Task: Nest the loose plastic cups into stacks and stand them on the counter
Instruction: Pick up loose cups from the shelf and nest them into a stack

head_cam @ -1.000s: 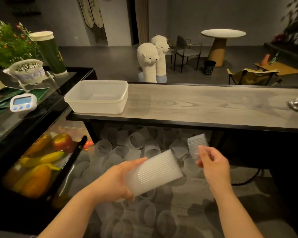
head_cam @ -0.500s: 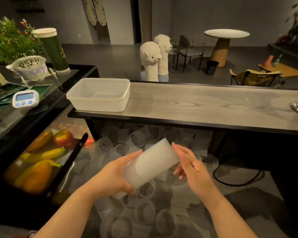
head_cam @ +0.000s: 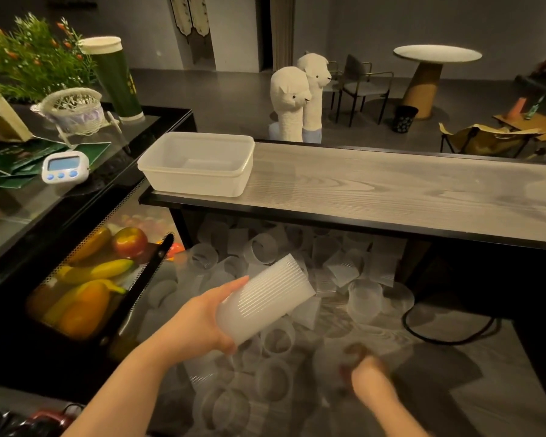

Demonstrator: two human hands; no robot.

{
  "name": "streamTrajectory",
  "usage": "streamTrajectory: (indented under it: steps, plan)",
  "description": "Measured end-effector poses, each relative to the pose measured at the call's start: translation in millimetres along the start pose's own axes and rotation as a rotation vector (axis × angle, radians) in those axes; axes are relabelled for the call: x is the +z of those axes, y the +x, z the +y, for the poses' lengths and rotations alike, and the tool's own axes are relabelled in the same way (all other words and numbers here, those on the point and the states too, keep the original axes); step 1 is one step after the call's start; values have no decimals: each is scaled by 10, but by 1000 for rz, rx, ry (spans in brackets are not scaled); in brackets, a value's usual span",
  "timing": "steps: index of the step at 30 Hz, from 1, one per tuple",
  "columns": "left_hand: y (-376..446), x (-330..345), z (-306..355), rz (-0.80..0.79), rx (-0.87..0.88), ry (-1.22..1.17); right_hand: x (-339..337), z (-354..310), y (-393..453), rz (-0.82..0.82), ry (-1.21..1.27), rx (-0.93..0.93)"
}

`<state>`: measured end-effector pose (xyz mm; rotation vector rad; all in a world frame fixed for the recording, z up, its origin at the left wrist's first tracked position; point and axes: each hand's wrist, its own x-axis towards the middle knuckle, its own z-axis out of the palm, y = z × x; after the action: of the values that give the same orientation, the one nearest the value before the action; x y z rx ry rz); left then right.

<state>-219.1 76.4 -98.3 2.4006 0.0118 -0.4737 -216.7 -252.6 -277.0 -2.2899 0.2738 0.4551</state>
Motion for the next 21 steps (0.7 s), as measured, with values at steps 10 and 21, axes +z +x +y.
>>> streamTrajectory:
  steps: [10,21]
  plan:
    - [-133,-126,11,-109,48,-17,-1038,-1716,-342,-157,543,-380]
    - [-313,-387,-178,15,6,-51,-98,-1884,-18,-87,448,-165]
